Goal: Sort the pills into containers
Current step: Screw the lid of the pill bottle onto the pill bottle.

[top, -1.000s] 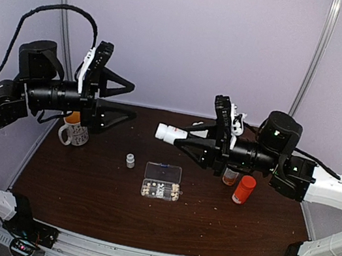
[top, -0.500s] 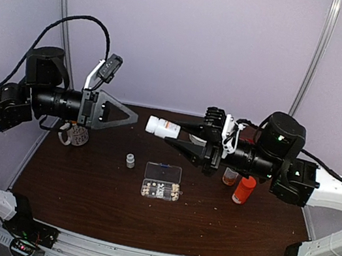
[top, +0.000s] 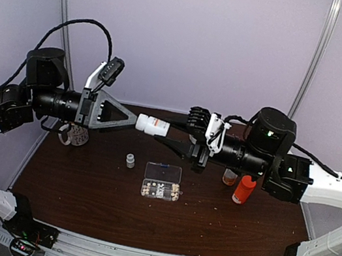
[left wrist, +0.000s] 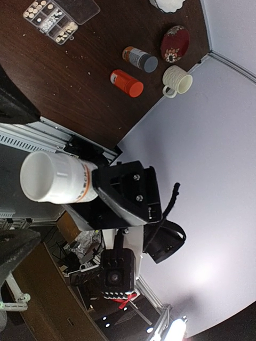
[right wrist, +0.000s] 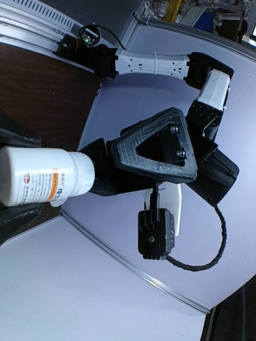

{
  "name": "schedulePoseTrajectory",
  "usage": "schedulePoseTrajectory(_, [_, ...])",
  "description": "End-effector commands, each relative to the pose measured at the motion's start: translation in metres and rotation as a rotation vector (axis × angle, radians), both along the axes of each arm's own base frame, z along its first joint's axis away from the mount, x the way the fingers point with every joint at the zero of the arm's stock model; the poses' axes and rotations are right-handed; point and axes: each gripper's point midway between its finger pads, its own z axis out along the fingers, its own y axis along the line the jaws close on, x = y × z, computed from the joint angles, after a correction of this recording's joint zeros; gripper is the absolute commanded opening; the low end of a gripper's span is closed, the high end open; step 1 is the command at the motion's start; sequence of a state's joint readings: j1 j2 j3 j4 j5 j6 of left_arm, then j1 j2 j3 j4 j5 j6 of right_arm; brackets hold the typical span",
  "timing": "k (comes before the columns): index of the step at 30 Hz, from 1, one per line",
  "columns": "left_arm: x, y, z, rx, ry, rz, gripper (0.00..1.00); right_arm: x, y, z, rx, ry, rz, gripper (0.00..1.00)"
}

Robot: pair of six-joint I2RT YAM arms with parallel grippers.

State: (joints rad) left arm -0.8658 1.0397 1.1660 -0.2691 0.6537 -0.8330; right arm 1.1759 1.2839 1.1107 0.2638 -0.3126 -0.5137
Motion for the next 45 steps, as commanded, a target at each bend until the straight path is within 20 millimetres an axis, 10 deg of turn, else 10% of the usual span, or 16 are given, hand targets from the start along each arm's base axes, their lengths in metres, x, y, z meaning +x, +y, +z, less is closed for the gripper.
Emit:
schedulePoseTrajectory(1, [-0.003, -0.002, 0.011, -0.049, -0.021, -0.024, 0.65, 0.0, 0.005, 0.01, 0.005, -0.023, -0.013, 0.0])
schedulePoseTrajectory(32, [-0.002, -0.005, -0.007, 0.007, 0.027, -0.037, 0.43, 0.005, 0.013, -0.001, -0.024, -0.016, -0.043, 0.0])
schedulePoseTrajectory(45, [-0.003, 0.0, -0.004, 0.01, 0.009, -0.019, 0.53, 0.002, 0.009, -0.005, -0.033, -0.013, -0.033, 0.0])
